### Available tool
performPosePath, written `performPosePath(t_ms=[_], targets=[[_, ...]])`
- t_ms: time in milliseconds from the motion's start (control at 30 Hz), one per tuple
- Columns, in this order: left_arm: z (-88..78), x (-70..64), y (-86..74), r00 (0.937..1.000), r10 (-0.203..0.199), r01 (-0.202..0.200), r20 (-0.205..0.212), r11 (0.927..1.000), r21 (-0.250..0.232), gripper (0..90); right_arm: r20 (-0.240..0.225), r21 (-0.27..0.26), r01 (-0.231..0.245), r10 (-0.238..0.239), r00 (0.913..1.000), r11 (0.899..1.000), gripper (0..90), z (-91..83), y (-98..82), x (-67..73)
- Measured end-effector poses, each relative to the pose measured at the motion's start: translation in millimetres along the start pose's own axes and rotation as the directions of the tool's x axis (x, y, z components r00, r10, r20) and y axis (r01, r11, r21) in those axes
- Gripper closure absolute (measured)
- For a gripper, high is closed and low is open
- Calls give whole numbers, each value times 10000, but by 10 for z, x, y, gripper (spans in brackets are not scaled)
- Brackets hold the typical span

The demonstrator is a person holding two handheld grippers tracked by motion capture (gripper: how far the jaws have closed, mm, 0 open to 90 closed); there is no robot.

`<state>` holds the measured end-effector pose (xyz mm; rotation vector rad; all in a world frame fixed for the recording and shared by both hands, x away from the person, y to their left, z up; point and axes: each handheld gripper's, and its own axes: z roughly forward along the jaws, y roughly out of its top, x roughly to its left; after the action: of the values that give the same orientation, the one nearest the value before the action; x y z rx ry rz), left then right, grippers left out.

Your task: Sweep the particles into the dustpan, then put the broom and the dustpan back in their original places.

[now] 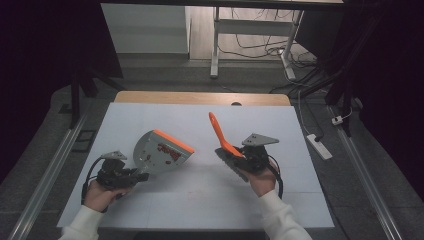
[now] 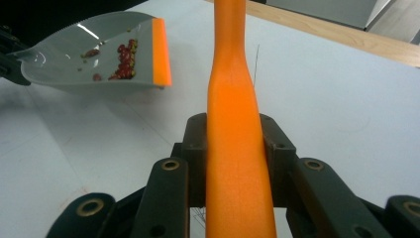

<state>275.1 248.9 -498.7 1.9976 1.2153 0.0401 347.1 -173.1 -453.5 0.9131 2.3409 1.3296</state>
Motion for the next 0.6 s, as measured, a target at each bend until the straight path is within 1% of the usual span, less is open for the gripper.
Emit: performPosePath(t_ms=[100,267,467,533,600], targets=[[-14,-12,-30,9999,-97,95,-87,9999,-129,612,-94,-18,64,-64,9999,10000,702,-56,-46,-21],[-35,-36,-127,9984,-501,491,-247,9980,-386,612,-136,45,-65,65,9999,10000,703,-143,-136,-85],[-69,-28,-207,9934,-994,957,-572,9934,-637,612,-380,141,67,-61,9993,9999,702,-243,-221,-137],[-79,-26,-224,9918,-1127,1081,-606,9914,-742,612,-424,175,138,-131,9990,9998,703,-267,-241,-144],[-79,-34,-233,9907,-1181,1126,-675,9904,-805,612,-567,141,28,-20,9984,9999,703,-284,-256,-156]])
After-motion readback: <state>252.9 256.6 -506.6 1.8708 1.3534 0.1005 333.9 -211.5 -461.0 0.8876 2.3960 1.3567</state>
